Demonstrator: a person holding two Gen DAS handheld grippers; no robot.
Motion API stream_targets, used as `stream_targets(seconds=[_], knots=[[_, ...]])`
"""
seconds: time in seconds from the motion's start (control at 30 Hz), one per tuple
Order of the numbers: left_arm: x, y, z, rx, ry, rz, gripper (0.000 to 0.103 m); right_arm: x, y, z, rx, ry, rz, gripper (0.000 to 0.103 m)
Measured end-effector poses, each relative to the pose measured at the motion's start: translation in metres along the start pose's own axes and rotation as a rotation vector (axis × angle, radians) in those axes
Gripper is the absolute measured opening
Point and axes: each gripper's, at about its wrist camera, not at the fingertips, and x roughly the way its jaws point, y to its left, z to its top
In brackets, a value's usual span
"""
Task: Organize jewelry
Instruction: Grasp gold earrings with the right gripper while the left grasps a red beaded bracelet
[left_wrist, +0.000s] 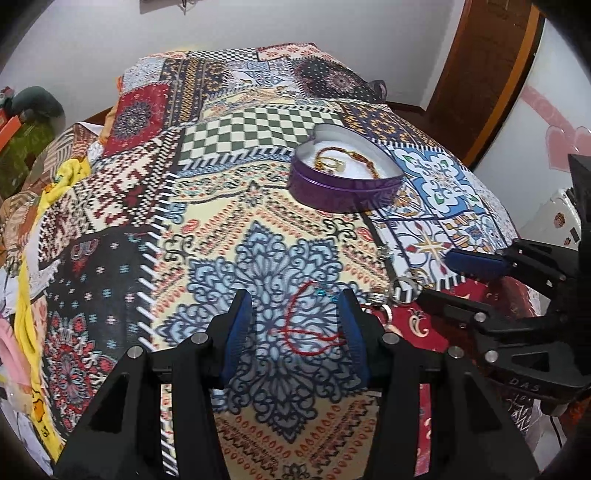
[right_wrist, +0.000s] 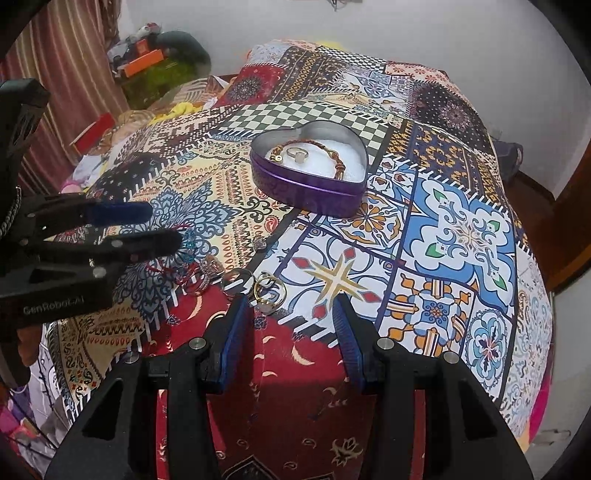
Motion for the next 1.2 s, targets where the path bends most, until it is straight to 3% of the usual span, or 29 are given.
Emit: stream_targets(seconds=[0.17, 0.33, 0.5, 0.77, 0.87, 1.0, 1.2], knots=[[0.007, -0.007, -0.001, -0.002, 0.004, -0.032, 0.048, 0.002, 0.003, 0.001, -0.019, -0.005, 0.004, 0.041], [0.009, -0.01, -0.004, -0.005, -0.012, -0.037, 0.048, 0.003, 0.005, 0.002, -0.024, -0.012, 0.024, 0.024], [0.006, -0.01, -0.004, -0.001, -0.016, -0.045, 0.047, 0.006, 0.006, 0.003, -0.026, -0.016, 0.034, 0.016], [0.009, -0.018, -0.006, 0.031, -0.038, -0.02, 0.038, 0.006, 0.007, 0.002, -0.029, -0.024, 0.031, 0.015], [0.009, -0.019, -0.007, 0.039, -0.052, -0.011, 0.032, 0.005, 0.007, 0.001, -0.021, -0.027, 0.031, 0.015], [0.008, -0.018, -0.005, 0.051, -0.052, -0.05, 0.007, 0.002, 0.006, -0.001, -0.007, -0.033, 0.033, 0.015], [0.006, -0.019, -0.004, 0.058, -0.055, -0.066, 0.004, -0.003, 0.003, -0.004, 0.018, -0.045, 0.029, 0.015]])
